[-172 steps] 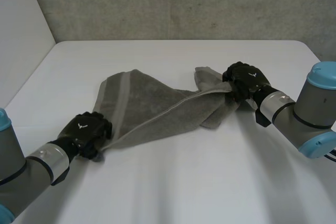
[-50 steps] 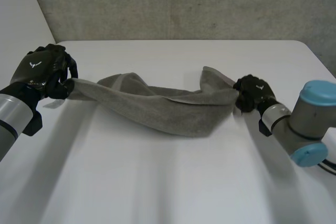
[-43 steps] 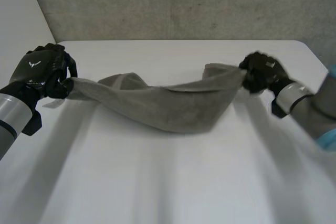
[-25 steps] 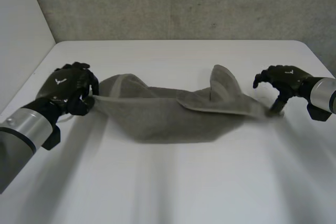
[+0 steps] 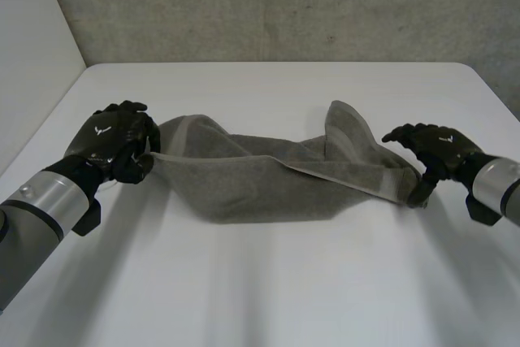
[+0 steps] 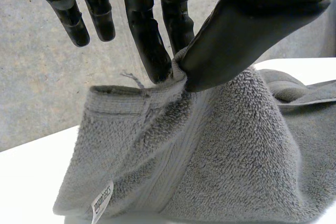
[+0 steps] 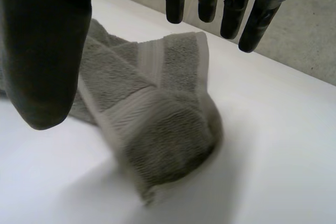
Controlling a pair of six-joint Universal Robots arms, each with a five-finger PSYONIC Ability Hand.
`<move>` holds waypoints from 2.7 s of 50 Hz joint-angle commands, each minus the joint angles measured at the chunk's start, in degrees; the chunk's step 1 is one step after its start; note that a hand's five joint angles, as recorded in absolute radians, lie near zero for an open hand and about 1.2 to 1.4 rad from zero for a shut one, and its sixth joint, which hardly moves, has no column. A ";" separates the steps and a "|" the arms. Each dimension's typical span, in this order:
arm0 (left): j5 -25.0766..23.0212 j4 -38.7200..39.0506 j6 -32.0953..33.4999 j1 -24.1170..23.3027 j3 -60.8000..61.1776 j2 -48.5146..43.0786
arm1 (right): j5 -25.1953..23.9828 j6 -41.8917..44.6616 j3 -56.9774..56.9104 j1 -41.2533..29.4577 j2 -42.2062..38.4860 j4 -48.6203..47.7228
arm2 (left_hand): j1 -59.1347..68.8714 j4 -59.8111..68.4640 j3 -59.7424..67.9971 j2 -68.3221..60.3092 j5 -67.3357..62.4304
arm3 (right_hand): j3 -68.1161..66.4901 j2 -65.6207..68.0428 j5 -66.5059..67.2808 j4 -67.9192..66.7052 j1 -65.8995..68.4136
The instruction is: Fold the towel.
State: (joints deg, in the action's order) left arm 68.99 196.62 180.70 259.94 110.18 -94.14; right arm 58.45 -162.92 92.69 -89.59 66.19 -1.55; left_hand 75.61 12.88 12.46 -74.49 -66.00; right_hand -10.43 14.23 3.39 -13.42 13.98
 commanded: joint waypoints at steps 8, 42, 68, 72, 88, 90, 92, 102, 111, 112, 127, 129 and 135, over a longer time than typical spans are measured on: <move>0.00 0.08 0.00 0.13 0.47 0.10 | 0.09 0.84 13.31 0.64 4.13 -14.00 | 4.39 -2.88 -2.46 -5.51 -4.00 | 0.43 -4.23 -3.39 3.42 -3.98; 0.09 0.26 0.00 0.22 1.00 0.01 | -5.27 22.20 13.75 8.02 -2.64 -18.40 | 4.39 -2.88 -2.46 -5.51 -4.00 | 0.43 4.60 5.44 3.42 4.85; 0.09 0.96 -0.09 0.75 1.18 -0.07 | -4.57 16.24 7.08 2.75 -8.18 -23.32 | 4.39 -2.88 -2.46 -5.51 -4.00 | 0.43 6.45 7.29 3.42 6.71; 0.09 1.05 -0.09 0.83 1.18 -0.07 | -4.39 14.30 5.58 1.96 -8.71 -23.67 | 4.39 -2.88 -2.46 -5.51 -4.00 | 0.43 6.62 7.46 3.42 6.87; 0.18 1.31 -0.09 0.83 1.26 -0.16 | -1.32 7.27 -1.55 0.38 -8.79 -22.36 | 4.39 -2.88 -2.46 -5.51 -4.00 | 0.43 6.62 7.46 3.42 6.87; 0.09 1.31 -0.17 0.83 1.61 -0.16 | -1.40 7.26 -0.84 0.20 -8.71 -21.56 | 4.39 -2.88 -2.46 -5.51 -4.00 | 0.43 6.62 7.46 3.42 6.87; 0.09 1.40 -0.17 0.83 1.70 -0.16 | -2.02 7.96 1.35 0.11 -8.62 -19.46 | 4.39 -2.88 -2.46 -5.51 -4.00 | 0.43 6.62 7.46 3.42 6.87; 0.09 1.40 -0.17 0.83 1.61 -0.16 | -2.46 7.88 7.76 -1.20 -5.02 -18.13 | 4.39 -2.88 -2.46 -5.51 -4.00 | 0.43 6.78 7.62 3.42 7.04; 0.09 1.40 -0.17 1.01 1.53 -0.16 | -2.64 8.05 11.38 -1.12 -3.08 -18.75 | 4.39 -2.88 -2.46 -5.51 -4.00 | 0.43 9.14 9.98 3.42 9.40; 0.09 1.40 -0.17 1.01 1.53 -0.16 | -2.72 8.05 11.72 -1.03 -2.99 -18.92 | 4.39 -2.88 -2.46 -5.51 -4.00 | 0.43 9.81 10.65 3.42 10.06; 0.09 1.40 -0.17 0.92 1.61 -0.16 | -2.37 7.88 7.69 -2.17 -6.06 -19.80 | 4.39 -2.88 -2.46 -5.51 -4.00 | 0.43 18.56 19.40 3.42 18.81; 0.09 1.40 -0.17 0.92 1.61 -0.16 | -2.20 7.97 7.16 -2.17 -6.68 -19.80 | 4.39 -2.88 -2.46 -5.51 -4.00 | 0.43 18.56 19.40 3.42 18.82; 0.09 1.40 -0.17 1.19 1.61 -0.16 | -1.76 8.05 5.75 -2.08 -8.79 -19.63 | 4.39 -2.88 -2.46 -5.51 -4.00 | 0.43 18.56 19.40 3.42 18.82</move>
State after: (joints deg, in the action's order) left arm 69.08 198.02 180.53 260.93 111.79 -94.31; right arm 56.40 -154.97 99.58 -91.76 59.17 -21.34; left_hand 75.61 12.88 12.46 -74.49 -65.96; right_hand -10.43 31.60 22.45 -13.42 32.10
